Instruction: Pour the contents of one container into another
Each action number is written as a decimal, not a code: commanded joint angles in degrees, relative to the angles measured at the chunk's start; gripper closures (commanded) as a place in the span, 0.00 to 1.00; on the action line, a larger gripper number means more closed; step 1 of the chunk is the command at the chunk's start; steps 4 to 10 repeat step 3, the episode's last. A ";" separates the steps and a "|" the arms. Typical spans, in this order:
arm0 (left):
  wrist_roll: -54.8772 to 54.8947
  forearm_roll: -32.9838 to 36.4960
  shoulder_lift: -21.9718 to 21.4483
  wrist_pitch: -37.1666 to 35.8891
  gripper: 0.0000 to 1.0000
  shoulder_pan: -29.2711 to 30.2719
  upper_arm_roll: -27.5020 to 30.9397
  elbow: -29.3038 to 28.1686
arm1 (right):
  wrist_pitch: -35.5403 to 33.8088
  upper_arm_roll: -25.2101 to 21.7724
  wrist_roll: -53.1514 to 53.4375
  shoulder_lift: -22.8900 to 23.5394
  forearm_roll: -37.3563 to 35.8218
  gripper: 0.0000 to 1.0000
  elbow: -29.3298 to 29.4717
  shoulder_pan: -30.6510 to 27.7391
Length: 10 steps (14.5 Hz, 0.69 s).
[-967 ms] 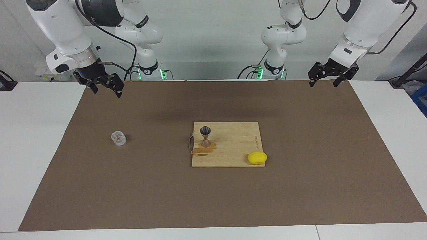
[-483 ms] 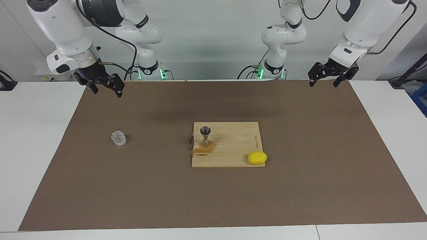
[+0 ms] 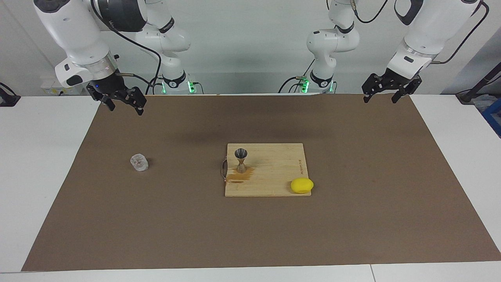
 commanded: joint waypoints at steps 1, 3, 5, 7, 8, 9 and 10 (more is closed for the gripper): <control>0.49 0.29 -1.29 2.82 0.00 0.58 -0.26 -1.66 | 1.08 0.44 -1.34 -1.19 -1.37 0.00 -1.46 0.62; 1.02 0.29 -1.38 2.56 0.00 0.58 -0.26 -1.75 | 1.17 0.44 -0.90 -1.19 -1.38 0.00 -1.46 0.62; 1.02 0.29 -1.38 2.56 0.00 0.58 -0.26 -1.75 | 1.17 0.44 -0.90 -1.19 -1.38 0.00 -1.46 0.62; 1.02 0.29 -1.38 2.56 0.00 0.58 -0.26 -1.75 | 1.17 0.44 -0.90 -1.19 -1.38 0.00 -1.46 0.62; 1.02 0.29 -1.38 2.56 0.00 0.58 -0.26 -1.75 | 1.17 0.44 -0.90 -1.19 -1.38 0.00 -1.46 0.62; 1.02 0.29 -1.38 2.56 0.00 0.58 -0.26 -1.75 | 1.17 0.44 -0.90 -1.19 -1.38 0.00 -1.46 0.62; 1.02 0.29 -1.38 2.56 0.00 0.58 -0.26 -1.75 | 1.17 0.44 -0.90 -1.19 -1.38 0.00 -1.46 0.62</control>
